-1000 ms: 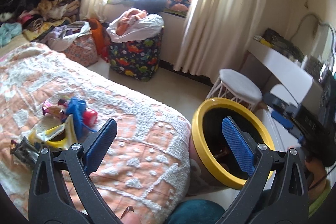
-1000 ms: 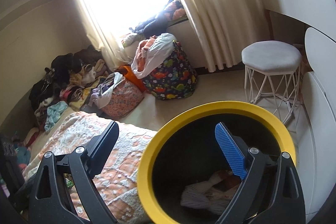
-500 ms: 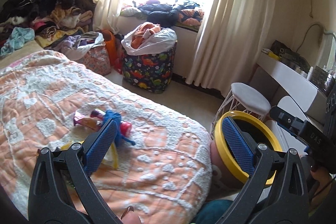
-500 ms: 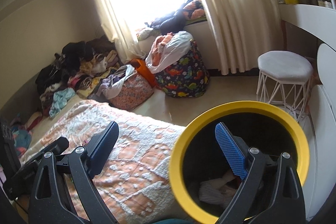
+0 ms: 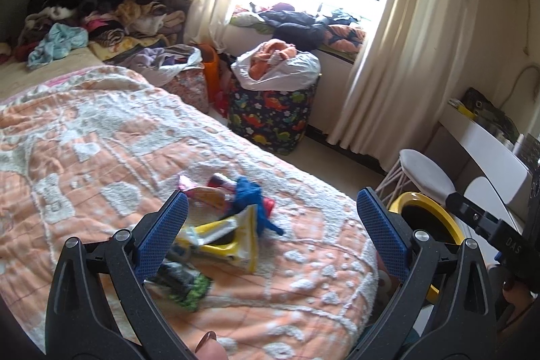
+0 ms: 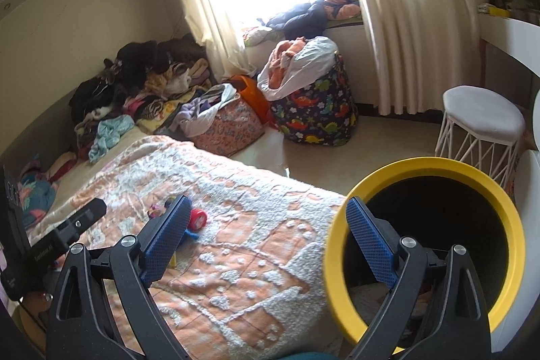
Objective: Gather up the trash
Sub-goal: 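Move both open tools back toward the trash pile on the bed, then grasp the yellow snack bag with the right tool while the left tool grasps the black snack bag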
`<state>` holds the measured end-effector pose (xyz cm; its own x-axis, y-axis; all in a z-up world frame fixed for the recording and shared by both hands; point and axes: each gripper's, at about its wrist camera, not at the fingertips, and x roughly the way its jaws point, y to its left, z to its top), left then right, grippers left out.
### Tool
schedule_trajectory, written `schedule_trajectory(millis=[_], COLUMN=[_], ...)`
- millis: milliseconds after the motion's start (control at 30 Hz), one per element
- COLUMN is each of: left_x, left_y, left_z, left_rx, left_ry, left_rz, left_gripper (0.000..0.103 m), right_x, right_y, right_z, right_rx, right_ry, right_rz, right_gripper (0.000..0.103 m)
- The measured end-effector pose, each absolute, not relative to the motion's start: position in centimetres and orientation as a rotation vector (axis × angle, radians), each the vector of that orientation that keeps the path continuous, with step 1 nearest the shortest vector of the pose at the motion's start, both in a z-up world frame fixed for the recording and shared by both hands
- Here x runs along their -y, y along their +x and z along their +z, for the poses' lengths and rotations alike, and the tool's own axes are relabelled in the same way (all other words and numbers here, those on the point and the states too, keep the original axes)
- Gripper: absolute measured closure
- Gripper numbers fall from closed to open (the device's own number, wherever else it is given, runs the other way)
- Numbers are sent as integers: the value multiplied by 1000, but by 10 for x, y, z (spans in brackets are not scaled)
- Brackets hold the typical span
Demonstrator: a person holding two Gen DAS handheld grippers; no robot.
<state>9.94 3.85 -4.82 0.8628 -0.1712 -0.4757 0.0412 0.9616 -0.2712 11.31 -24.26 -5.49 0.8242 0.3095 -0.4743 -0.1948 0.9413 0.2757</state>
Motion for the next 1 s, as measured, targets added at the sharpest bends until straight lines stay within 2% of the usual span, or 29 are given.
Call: schedule_trajectory(millis=[1000], left_x=[-99], left_y=[70], left_z=[-71], left_rx=[-580], left_ry=[-291], left_rz=[-9], left_gripper=[11], right_x=[155], right_y=[123], right_z=[-74], right_rx=[-653], right_ry=[140], right_rz=[456], right_gripper=[13])
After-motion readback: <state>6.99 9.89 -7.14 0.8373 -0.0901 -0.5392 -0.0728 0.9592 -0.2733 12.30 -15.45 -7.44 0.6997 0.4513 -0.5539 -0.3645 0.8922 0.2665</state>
